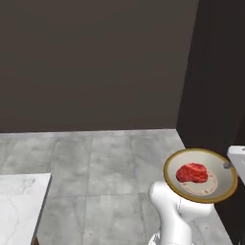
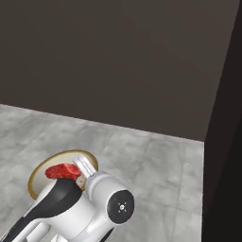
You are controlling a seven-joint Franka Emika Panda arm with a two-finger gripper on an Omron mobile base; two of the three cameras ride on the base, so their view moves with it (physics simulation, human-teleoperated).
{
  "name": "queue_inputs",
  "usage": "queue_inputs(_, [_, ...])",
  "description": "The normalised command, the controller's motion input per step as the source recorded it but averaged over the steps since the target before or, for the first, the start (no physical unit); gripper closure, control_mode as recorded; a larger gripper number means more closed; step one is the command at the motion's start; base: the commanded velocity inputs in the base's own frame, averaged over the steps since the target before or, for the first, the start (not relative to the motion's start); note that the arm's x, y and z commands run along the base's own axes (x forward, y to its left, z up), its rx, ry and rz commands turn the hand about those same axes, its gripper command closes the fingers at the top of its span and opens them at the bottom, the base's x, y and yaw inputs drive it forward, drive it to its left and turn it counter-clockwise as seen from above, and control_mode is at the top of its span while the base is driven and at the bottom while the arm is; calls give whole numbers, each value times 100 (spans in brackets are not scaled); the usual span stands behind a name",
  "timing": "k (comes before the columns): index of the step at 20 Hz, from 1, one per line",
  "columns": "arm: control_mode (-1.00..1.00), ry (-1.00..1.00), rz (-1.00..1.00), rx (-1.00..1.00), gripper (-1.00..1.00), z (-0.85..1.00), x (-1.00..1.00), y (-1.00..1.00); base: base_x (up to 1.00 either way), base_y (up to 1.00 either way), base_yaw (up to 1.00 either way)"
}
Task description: Place one of the steaks on the plate and the other in the bowl. Then place the bowl in the fridge.
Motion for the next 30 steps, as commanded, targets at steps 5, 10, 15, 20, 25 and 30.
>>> queue_inputs(5, [100, 0, 0, 0, 100, 0, 0, 0, 100, 0, 42])
queue_inputs(10, [100, 0, 0, 0, 100, 0, 0, 0, 100, 0, 44])
queue_inputs(15, [100, 0, 0, 0, 100, 0, 0, 0, 100, 0, 46])
queue_inputs(20, [100, 0, 0, 0, 100, 0, 0, 0, 100, 0, 45])
queue_inputs(25, [100, 0, 0, 0, 100, 0, 0, 0, 100, 0, 42])
queue_inputs(30, [100, 0, 0, 0, 100, 0, 0, 0, 100, 0, 37])
